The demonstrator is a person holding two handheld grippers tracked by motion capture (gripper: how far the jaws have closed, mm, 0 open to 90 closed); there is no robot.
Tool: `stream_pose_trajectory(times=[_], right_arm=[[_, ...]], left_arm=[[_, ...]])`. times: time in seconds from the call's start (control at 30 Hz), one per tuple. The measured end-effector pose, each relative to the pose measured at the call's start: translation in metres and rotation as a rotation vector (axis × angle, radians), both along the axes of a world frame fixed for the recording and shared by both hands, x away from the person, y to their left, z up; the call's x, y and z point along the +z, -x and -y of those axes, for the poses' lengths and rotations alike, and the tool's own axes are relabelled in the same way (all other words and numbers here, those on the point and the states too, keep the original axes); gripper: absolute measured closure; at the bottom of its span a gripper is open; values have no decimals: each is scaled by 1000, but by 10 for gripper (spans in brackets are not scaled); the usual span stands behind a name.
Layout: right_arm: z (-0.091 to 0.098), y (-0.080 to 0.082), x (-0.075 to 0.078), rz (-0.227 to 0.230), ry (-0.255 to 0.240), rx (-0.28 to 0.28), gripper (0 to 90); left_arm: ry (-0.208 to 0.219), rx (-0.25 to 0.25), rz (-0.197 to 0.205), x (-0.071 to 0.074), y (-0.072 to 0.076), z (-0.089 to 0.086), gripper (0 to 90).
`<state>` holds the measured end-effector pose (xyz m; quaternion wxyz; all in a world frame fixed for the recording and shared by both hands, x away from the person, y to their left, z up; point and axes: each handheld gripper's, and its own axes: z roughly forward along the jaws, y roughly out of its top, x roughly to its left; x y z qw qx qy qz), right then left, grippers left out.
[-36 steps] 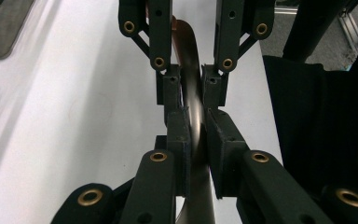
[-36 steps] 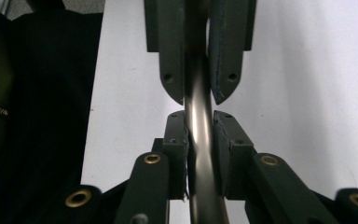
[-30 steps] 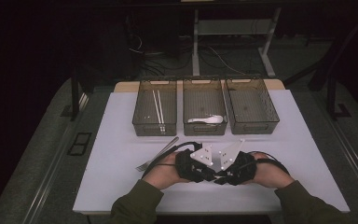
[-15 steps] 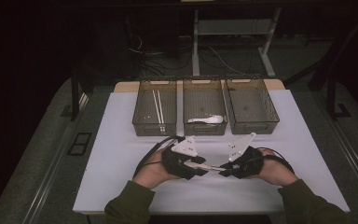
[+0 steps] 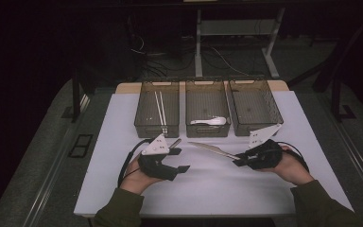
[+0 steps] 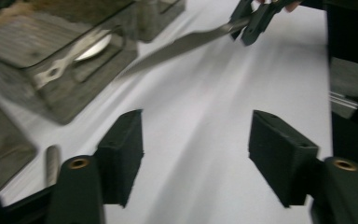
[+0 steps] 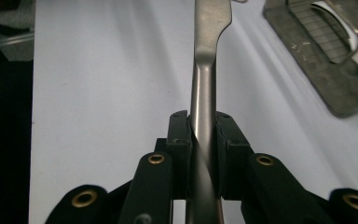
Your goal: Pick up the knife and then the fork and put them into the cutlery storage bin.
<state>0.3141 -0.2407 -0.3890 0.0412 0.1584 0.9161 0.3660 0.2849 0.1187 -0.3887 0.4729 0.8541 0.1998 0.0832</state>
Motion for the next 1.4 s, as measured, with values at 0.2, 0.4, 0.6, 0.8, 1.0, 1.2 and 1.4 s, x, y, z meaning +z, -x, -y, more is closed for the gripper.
stream_pose_trajectory(times=[0.2,0.4,0.6,0.8,1.0,1.2,1.4], right_arm=[[8,-4,5,-16,-44,-64,781],[17,-11,11,-12,-63,-131,781],[30,-20,19,5,-76,-206,781],[43,-37,31,12,-97,-301,781],[49,-59,44,20,-84,-376,781],[56,-80,51,17,-74,-451,780],[63,-101,51,2,-68,-527,780]], left_arm=[[11,64,8,-8,5,-16,228],[7,98,23,-18,11,-24,154],[15,126,16,-27,12,-26,66],[0,148,13,-31,14,-27,0],[-3,159,14,-32,13,-29,0],[-3,156,20,-32,13,-30,0],[10,156,22,-31,13,-30,0]])
